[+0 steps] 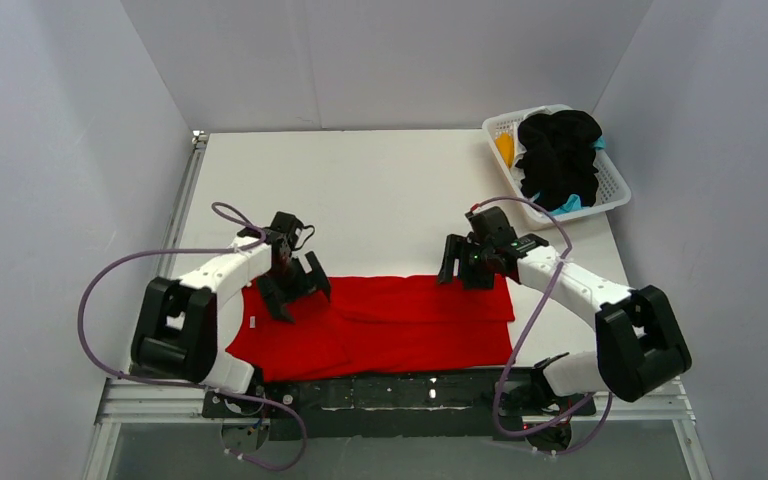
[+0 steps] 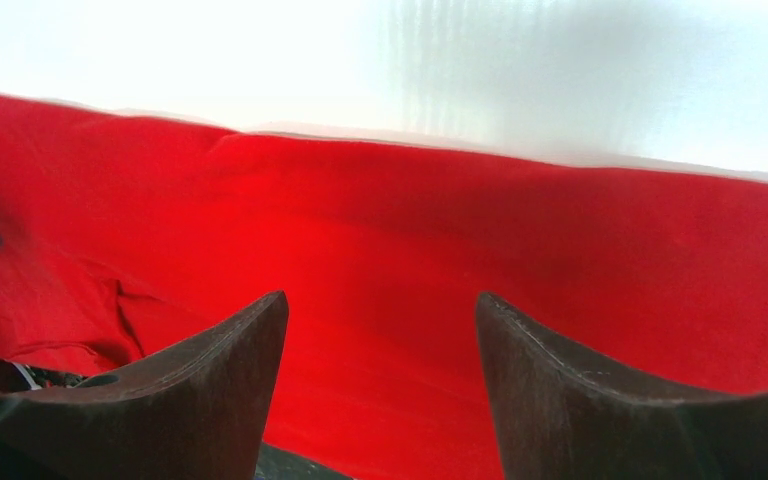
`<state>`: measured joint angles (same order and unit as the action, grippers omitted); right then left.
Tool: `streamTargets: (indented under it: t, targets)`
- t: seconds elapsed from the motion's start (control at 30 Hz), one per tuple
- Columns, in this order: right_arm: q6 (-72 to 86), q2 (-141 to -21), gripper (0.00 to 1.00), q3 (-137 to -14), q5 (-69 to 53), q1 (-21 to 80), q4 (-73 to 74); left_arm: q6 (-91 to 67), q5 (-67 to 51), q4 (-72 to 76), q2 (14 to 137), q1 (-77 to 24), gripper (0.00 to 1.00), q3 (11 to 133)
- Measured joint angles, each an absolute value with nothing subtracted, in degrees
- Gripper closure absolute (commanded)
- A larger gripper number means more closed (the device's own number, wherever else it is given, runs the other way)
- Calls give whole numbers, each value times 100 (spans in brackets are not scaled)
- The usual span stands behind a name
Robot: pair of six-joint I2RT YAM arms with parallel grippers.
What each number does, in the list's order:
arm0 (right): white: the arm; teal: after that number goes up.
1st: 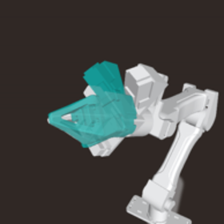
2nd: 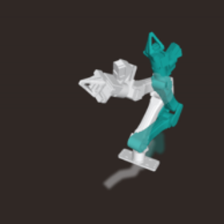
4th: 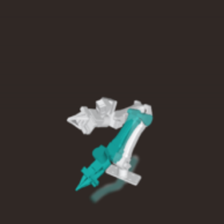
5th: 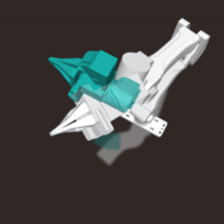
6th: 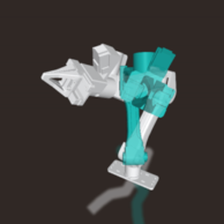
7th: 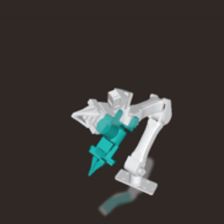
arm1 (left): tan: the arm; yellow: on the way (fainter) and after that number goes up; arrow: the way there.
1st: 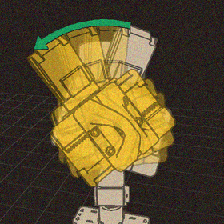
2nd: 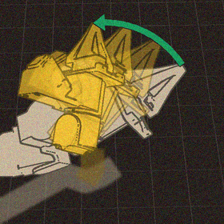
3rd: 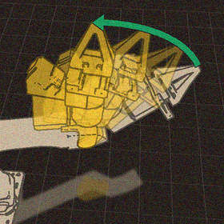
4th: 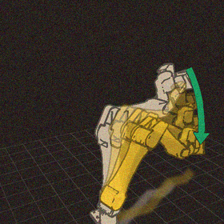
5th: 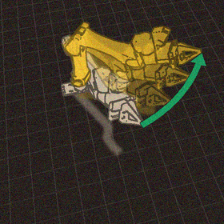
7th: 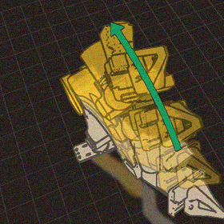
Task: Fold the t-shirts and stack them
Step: Rotate the tshirt 90 degrees
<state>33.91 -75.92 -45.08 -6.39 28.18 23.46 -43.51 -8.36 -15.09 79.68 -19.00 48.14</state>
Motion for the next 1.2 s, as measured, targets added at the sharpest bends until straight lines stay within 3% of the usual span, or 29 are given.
streamTargets:
  t: [0.13, 0.37, 0.47, 0.63, 0.73, 0.93, 1.2]
  targets:
    - [3251, -8156, 26, -4541, -812, 2993, 2265, -4591, -858, -910, 9194, -1610, 2, 5166]
    - [2993, -8556, 28, -4646, -965, 3433, 2379, -4786, -1151, -2082, 11415, -1564, 2, 7511]
    - [2880, -8556, 28, -4646, -1116, 3721, 2438, -4950, -1452, -2700, 12527, -1564, 2, 9100]
    - [2565, -8685, 29, -4807, -1391, 4375, 2641, -5647, -2414, -3378, 14632, -1612, 2, 12835]
    - [2311, -9032, 29, -5192, -1570, 4788, 2768, -6307, -2895, -2108, 15642, -1767, 2, 14678]
    - [1776, -9786, 29, -6254, -1728, 5406, 3000, -7205, -2403, 777, 16315, -2250, 2, 15233]
    - [1431, -10221, 29, -6772, -1680, 5485, 3030, -7133, -1682, 2338, 16612, -2510, 2, 15224]
